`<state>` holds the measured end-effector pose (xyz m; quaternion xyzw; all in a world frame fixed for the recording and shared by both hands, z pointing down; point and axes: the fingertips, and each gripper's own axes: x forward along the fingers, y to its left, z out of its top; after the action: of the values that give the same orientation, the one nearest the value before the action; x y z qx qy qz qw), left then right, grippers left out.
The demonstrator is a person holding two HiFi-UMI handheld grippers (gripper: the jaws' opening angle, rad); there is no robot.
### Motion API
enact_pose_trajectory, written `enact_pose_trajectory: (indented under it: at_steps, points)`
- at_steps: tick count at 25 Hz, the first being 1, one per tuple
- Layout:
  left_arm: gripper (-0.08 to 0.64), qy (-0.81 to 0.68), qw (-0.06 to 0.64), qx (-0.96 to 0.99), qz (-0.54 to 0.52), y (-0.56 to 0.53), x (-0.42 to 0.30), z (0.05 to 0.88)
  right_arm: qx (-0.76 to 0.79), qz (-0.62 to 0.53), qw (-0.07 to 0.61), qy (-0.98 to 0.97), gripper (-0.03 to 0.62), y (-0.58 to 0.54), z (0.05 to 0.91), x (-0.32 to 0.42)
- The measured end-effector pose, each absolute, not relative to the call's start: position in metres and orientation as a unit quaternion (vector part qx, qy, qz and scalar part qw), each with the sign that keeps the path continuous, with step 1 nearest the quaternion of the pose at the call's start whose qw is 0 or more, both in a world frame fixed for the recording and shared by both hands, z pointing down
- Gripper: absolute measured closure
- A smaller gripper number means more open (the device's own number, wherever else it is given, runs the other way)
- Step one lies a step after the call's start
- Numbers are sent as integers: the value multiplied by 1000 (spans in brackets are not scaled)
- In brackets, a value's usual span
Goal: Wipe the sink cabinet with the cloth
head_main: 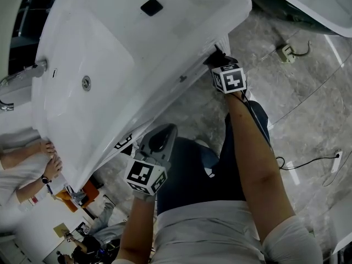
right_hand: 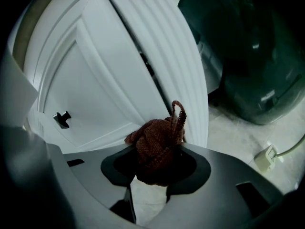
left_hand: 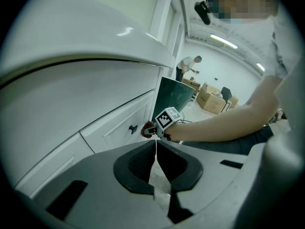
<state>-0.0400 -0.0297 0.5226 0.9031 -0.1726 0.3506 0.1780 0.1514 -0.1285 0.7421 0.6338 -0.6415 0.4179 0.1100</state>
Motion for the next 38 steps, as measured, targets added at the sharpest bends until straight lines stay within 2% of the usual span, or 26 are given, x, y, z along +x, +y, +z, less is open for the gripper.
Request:
enact_pose_trajectory:
  at_steps: [17, 25, 38]
  points:
    - [538, -196, 194, 896, 347, -31, -119, 516, 595, 421, 134, -672, 426, -123, 761, 15]
    - [538, -211, 201, 891, 348, -18, -155, 511, 512, 422, 167, -729, 426, -115, 758, -98]
    - [538, -239, 208, 887, 337, -7, -185, 511, 526, 443, 143, -712, 426, -116, 753, -103]
